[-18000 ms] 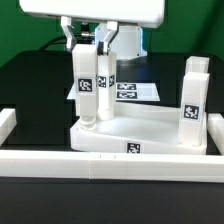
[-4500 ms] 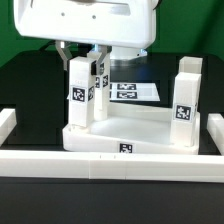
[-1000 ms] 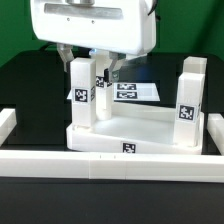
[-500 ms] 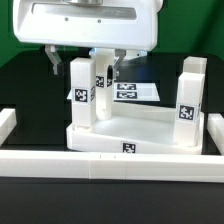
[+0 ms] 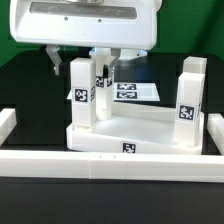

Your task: Assemble desk

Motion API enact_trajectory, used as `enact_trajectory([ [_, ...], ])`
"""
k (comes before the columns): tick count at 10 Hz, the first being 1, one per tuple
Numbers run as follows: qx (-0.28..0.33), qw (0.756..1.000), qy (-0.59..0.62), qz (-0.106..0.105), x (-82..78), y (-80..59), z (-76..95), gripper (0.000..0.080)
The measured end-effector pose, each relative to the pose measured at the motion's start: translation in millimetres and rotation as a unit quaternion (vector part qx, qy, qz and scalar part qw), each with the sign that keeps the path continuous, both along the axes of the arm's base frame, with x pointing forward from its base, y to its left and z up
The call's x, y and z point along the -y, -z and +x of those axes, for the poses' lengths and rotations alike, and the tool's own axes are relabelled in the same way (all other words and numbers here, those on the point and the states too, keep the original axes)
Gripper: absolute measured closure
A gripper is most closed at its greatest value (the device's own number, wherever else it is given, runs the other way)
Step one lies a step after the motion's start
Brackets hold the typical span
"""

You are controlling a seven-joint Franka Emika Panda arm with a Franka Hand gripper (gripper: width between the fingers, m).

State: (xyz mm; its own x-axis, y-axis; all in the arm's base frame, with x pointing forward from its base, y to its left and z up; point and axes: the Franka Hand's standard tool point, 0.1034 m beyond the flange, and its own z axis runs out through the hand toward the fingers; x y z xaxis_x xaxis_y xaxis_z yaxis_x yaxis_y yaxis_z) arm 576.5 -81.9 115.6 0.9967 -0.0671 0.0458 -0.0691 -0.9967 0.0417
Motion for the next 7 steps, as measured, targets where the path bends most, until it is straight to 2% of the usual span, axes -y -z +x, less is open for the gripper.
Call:
enact_trajectory([
  [1, 0.0, 1.0, 0.0, 0.0, 0.0, 0.0, 0.0, 0.0462],
  [2, 0.0, 1.0, 0.0, 0.0, -0.1, 0.0, 0.0, 0.0511],
  [6, 0.0, 1.0, 0.012, 0.002, 0.2, 0.1, -0.3, 0.0511],
  [7, -0.004, 0.998, 0.056, 0.009, 2.8, 0.2, -2.6, 0.0511],
])
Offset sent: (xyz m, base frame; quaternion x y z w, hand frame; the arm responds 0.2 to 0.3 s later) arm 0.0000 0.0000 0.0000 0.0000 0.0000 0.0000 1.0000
